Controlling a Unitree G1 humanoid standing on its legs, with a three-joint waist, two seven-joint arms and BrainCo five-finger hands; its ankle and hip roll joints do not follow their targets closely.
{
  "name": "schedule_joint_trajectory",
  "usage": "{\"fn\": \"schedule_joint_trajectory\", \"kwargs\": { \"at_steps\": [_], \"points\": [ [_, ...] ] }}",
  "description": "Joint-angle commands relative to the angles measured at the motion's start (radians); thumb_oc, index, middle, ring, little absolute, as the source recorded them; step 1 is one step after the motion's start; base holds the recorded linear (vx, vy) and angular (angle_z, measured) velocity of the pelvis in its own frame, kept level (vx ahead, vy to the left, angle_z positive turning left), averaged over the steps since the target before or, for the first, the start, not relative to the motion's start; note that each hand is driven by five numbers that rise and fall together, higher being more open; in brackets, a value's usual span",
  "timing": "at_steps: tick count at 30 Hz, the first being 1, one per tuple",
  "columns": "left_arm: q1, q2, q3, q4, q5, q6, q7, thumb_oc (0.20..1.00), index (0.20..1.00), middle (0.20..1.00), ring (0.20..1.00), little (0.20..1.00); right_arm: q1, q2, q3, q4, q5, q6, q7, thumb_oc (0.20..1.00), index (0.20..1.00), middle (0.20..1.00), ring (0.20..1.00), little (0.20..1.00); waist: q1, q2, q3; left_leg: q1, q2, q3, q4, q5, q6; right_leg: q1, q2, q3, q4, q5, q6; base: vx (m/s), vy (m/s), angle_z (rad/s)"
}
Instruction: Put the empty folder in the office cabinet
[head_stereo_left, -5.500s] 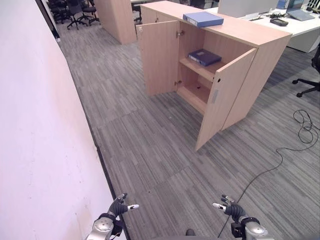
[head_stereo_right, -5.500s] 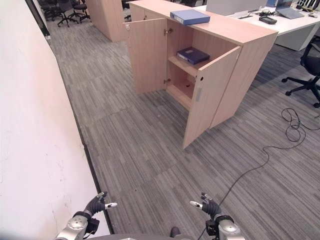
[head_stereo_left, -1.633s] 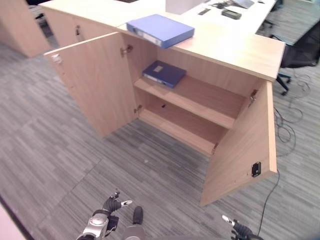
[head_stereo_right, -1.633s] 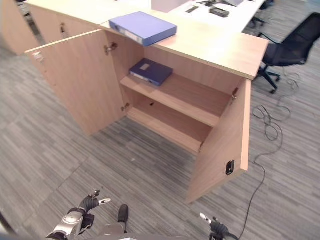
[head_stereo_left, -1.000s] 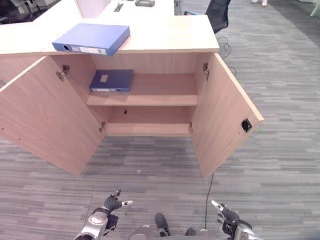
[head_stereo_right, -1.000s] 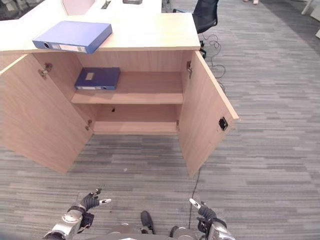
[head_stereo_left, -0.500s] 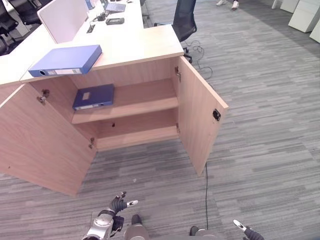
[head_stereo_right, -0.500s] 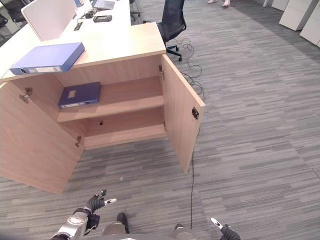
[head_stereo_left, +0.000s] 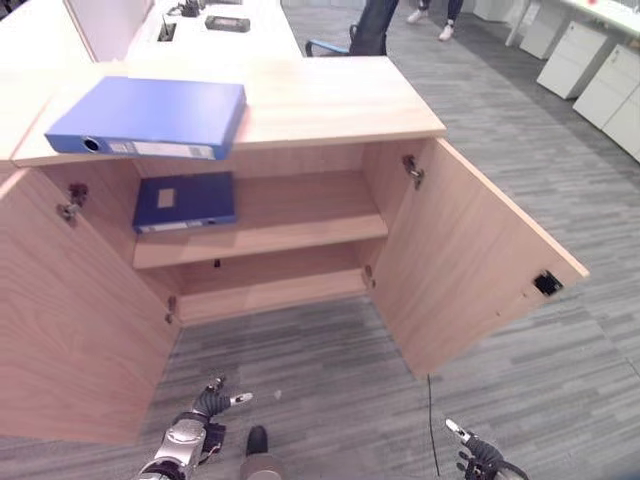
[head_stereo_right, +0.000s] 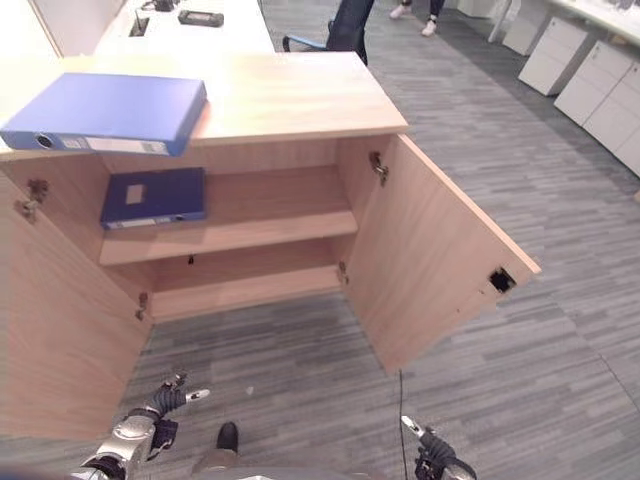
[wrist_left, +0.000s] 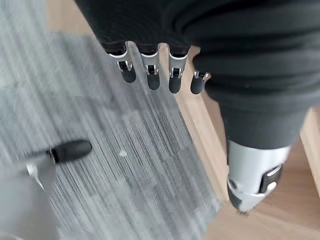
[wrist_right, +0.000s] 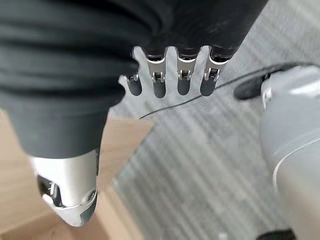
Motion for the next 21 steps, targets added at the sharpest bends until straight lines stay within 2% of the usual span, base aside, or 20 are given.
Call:
{"fn": "schedule_joint_trajectory", "kwargs": {
  "at_steps": [1, 3, 5, 6, 9, 10, 11, 12, 15, 18, 21],
  "points": [
    [-0.030, 0.014, 0.041, -0.031, 0.035, -0.020, -0.007, 1.000, 1.000, 1.000, 1.000, 1.000, -0.055, -0.031, 0.031, 0.001, 0.024, -0.018, 0.000, 1.000, 1.000, 1.000, 1.000, 1.000, -0.004, 0.020, 0.018, 0.009, 0.106, 0.016, -0.045, 0.001, -0.062, 0.028, -0.009, -0.082, -0.120, -0.082, 0.039, 0.05, 0.422, -0.47],
    [-0.020, 0.021, 0.056, -0.016, 0.037, -0.018, -0.006, 1.000, 1.000, 1.000, 1.000, 1.000, -0.050, -0.020, 0.044, 0.000, 0.013, -0.019, 0.000, 1.000, 1.000, 1.000, 1.000, 1.000, -0.005, 0.018, 0.010, 0.046, 0.076, 0.052, -0.068, -0.021, -0.048, 0.012, 0.006, -0.182, -0.176, -0.117, 0.030, 0.12, 0.331, -0.18],
    [-0.008, 0.026, 0.081, 0.000, 0.026, -0.012, -0.003, 1.000, 1.000, 1.000, 1.000, 1.000, -0.051, -0.008, 0.055, -0.002, 0.011, -0.020, 0.001, 1.000, 1.000, 1.000, 1.000, 1.000, -0.010, 0.021, 0.013, 0.078, 0.044, 0.074, -0.080, -0.040, -0.031, -0.023, 0.073, -0.240, -0.229, -0.162, 0.023, 0.14, 0.383, -0.39],
    [-0.003, 0.021, 0.091, 0.002, 0.022, -0.011, -0.002, 1.000, 1.000, 1.000, 1.000, 1.000, -0.043, -0.003, 0.067, 0.010, 0.001, -0.021, 0.000, 1.000, 1.000, 1.000, 1.000, 1.000, -0.006, 0.021, 0.021, 0.095, 0.012, 0.083, -0.084, -0.049, -0.012, -0.025, 0.140, -0.279, -0.243, -0.208, 0.013, 0.08, 0.405, -0.47],
    [-0.002, 0.005, 0.083, 0.002, 0.036, -0.011, -0.009, 1.000, 1.000, 1.000, 1.000, 1.000, -0.032, -0.008, 0.073, 0.029, 0.003, -0.024, 0.000, 1.000, 1.000, 1.000, 1.000, 1.000, -0.007, 0.027, 0.013, 0.094, -0.041, 0.081, -0.087, -0.055, 0.014, 0.008, 0.249, -0.238, -0.222, -0.326, -0.027, 0.02, 0.295, 0.09],
    [-0.002, 0.005, 0.083, 0.002, 0.036, -0.011, -0.009, 1.000, 1.000, 1.000, 1.000, 1.000, -0.033, -0.008, 0.073, 0.029, 0.003, -0.024, 0.001, 1.000, 1.000, 1.000, 1.000, 1.000, -0.007, 0.026, 0.012, 0.091, -0.041, 0.081, -0.087, -0.052, 0.014, 0.006, 0.249, -0.238, -0.224, -0.322, -0.028, 0.04, 0.157, 0.32],
    [-0.001, -0.010, 0.081, 0.010, 0.041, -0.014, -0.014, 1.000, 1.000, 1.000, 1.000, 1.000, -0.018, -0.009, 0.076, 0.028, 0.001, -0.026, -0.001, 1.000, 1.000, 1.000, 1.000, 1.000, -0.006, 0.020, 0.003, 0.101, -0.068, 0.074, -0.087, -0.062, 0.020, 0.033, 0.253, -0.221, -0.254, -0.324, -0.045, 0.05, 0.092, 0.17],
    [0.003, -0.017, 0.081, 0.016, 0.044, -0.015, -0.014, 1.000, 1.000, 1.000, 1.000, 1.000, -0.011, -0.010, 0.077, 0.030, 0.000, -0.027, -0.001, 1.000, 1.000, 1.000, 1.000, 1.000, -0.006, 0.018, -0.003, 0.107, -0.073, 0.072, -0.087, -0.068, 0.022, 0.051, 0.255, -0.215, -0.275, -0.323, -0.053, 0.09, 0.107, 0.05],
    [0.012, -0.032, 0.084, 0.022, 0.041, -0.016, -0.011, 1.000, 1.000, 1.000, 1.000, 1.000, -0.005, -0.012, 0.080, 0.038, -0.001, -0.030, -0.003, 1.000, 1.000, 1.000, 1.000, 1.000, -0.007, 0.021, -0.019, 0.115, -0.073, 0.073, -0.087, -0.074, 0.020, 0.076, 0.257, -0.206, -0.314, -0.317, -0.053, 0.05, 0.016, -0.01],
    [0.021, -0.046, 0.078, 0.015, 0.043, -0.019, -0.011, 1.000, 1.000, 1.000, 1.000, 1.000, 0.003, -0.011, 0.076, 0.045, -0.004, -0.031, -0.004, 1.000, 1.000, 1.000, 1.000, 1.000, -0.006, 0.023, -0.032, 0.123, -0.072, 0.075, -0.087, -0.078, 0.017, 0.104, 0.244, -0.225, -0.362, -0.300, -0.048, 0.05, -0.011, -0.01],
    [0.027, -0.049, 0.071, 0.017, 0.060, -0.019, -0.011, 1.000, 1.000, 1.000, 1.000, 1.000, 0.009, -0.009, 0.081, 0.049, -0.014, -0.030, -0.001, 1.000, 1.000, 1.000, 1.000, 1.000, -0.006, 0.025, -0.042, 0.132, -0.072, 0.066, -0.087, -0.082, 0.014, 0.121, 0.244, -0.207, -0.385, -0.300, -0.048, 0.04, -0.018, 0.01]
  ]
}}
